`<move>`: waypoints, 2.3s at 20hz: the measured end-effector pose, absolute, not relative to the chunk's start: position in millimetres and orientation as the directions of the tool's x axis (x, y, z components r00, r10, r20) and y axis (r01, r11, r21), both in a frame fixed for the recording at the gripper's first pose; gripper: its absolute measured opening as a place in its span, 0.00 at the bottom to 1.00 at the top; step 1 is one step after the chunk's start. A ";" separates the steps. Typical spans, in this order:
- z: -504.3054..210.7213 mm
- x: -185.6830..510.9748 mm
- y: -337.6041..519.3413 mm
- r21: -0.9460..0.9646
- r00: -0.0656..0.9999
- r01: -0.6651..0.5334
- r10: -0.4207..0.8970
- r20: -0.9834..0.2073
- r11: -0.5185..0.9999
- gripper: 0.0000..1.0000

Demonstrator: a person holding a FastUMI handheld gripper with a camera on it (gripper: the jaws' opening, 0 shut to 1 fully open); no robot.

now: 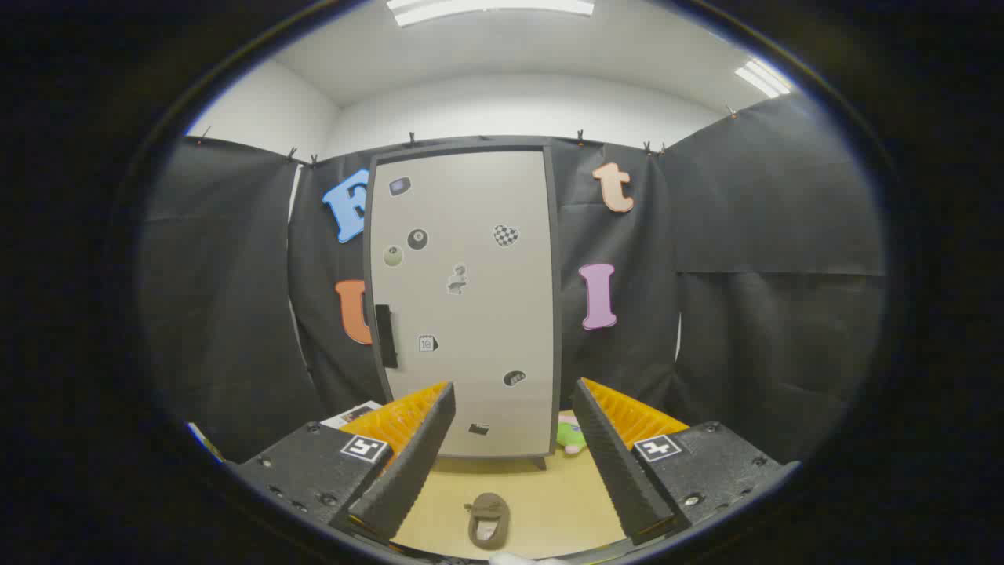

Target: Open the shoe cabinet door, grab the shoes and put them into the shoe cabinet, then close the shoe cabinet door.

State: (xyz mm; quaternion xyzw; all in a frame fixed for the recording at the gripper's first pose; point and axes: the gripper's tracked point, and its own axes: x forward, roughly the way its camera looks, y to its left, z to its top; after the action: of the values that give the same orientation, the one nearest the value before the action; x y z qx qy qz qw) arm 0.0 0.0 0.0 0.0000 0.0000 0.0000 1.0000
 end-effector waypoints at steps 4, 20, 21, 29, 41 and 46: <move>0.4 0.4 2.1 -0.006 1.000 0.000 0.000 0.006 1.000 0.99; -12.5 40.1 48.8 -0.026 0.999 -0.032 0.032 -0.010 0.999 0.99; -17.2 49.9 57.7 -0.021 0.999 -0.044 0.043 -0.015 0.999 0.99; -44.9 156.4 164.3 -0.003 0.977 -0.200 0.199 -0.078 0.980 0.99; -43.7 298.7 244.2 0.026 0.964 -0.235 0.236 -0.121 0.972 0.86; -48.6 318.6 246.7 0.041 0.971 -0.189 0.193 -0.140 0.981 0.50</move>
State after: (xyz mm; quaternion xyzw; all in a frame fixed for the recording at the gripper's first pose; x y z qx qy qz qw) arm 318.6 246.7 -48.6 0.0139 0.0717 0.0960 0.9927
